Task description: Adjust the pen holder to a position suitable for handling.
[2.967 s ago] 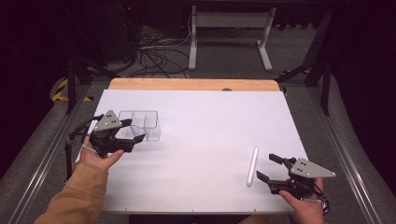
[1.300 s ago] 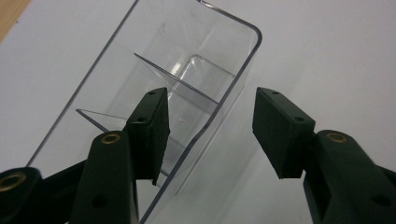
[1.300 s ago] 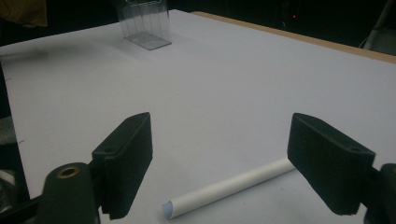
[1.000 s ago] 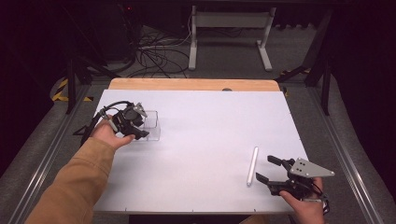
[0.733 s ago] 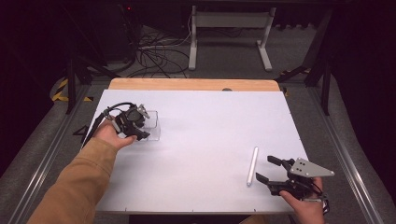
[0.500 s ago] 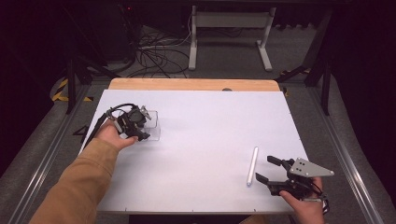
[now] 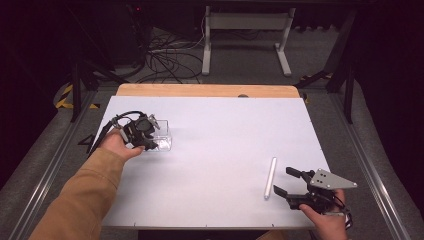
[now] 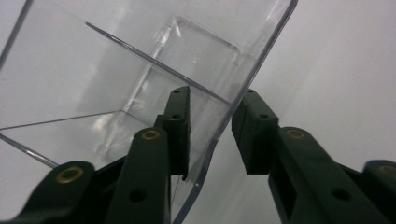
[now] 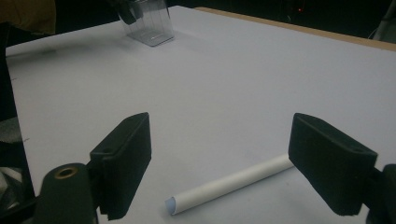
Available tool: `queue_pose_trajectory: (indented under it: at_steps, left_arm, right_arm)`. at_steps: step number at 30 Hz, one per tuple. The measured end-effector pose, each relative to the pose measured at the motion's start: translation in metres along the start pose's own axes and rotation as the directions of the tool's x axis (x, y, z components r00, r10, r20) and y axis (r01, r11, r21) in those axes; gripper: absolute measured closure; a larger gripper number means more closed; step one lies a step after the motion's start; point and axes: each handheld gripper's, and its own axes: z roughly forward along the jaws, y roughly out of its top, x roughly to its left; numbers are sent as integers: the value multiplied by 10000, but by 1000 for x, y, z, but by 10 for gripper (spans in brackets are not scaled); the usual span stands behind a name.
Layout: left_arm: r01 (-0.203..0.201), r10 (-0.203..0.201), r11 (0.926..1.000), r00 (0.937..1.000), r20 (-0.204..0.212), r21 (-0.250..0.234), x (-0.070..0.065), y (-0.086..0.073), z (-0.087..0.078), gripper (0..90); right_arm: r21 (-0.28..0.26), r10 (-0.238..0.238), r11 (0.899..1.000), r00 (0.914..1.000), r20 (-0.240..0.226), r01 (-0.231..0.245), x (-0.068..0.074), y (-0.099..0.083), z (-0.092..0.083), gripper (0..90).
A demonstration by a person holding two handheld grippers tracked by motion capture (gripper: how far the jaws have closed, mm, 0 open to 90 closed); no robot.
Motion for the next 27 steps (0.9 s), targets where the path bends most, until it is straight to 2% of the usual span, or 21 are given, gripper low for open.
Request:
queue_pose_trajectory:
  at_steps: [4, 5, 9, 11, 12, 14, 15, 16, 17, 19, 20, 22, 27]
  left_arm:
    - [-232, 232, 9995, 9997, 8, 223, -3, -1, -2, 782]
    - [-374, 375, 9991, 9993, -82, 208, -5, -1, -4, 796]
    - [-434, 434, 9991, 9990, -44, -16, -5, -2, -11, 878]
    - [-373, 379, 9991, 9989, 280, -217, -5, -2, -18, 862]
    - [-373, 379, 9991, 9989, 280, -217, -5, -2, -18, 876]
    - [-648, 649, 9975, 9979, 7, -268, -10, -1, -21, 877]
    - [-716, 724, 9967, 9972, 176, -381, -14, 3, -25, 878]
    - [-716, 724, 9967, 9972, 176, -381, -14, 3, -25, 878]
    - [-965, 973, 9940, 9952, 124, -513, -20, 8, -29, 879]
    - [-1048, 1057, 9928, 9943, 117, -576, -24, 11, -30, 879]
    - [-1396, 1410, 9875, 9899, 146, -726, -32, 19, -34, 879]
    - [-1700, 1726, 9818, 9847, 244, -847, -42, 28, -38, 878]
    - [-2443, 2519, 9625, 9663, 538, -1180, -65, 51, -39, 878]
  right_arm:
    - [27, -7, 10000, 10000, -35, 7, 0, 0, 1, 221]
    - [46, 6, 10000, 10000, -45, -6, 0, 0, 1, 220]
    - [34, -6, 10000, 10000, -69, 6, 0, 0, 1, 220]
    - [57, 20, 10000, 10000, -75, -19, 0, 0, 1, 219]
    - [57, 20, 10000, 10000, -75, -19, 0, 0, 1, 219]
    - [55, 16, 10000, 9999, -104, -16, 0, 0, 1, 220]
    - [56, 23, 10000, 9999, -105, -23, 0, 0, 2, 219]
    - [50, 22, 10000, 10000, -97, -22, 0, 0, 2, 219]
    - [48, 18, 10000, 10000, -93, -18, 0, 0, 2, 220]
    - [36, 10, 10000, 9999, -101, -9, 0, 0, 2, 219]
    - [32, 7, 10000, 10000, -95, -7, 0, 0, 2, 219]
    - [45, 26, 10000, 9999, -98, -26, 0, 0, 2, 219]
    - [34, 21, 10000, 10000, -92, -20, 0, 0, 1, 219]
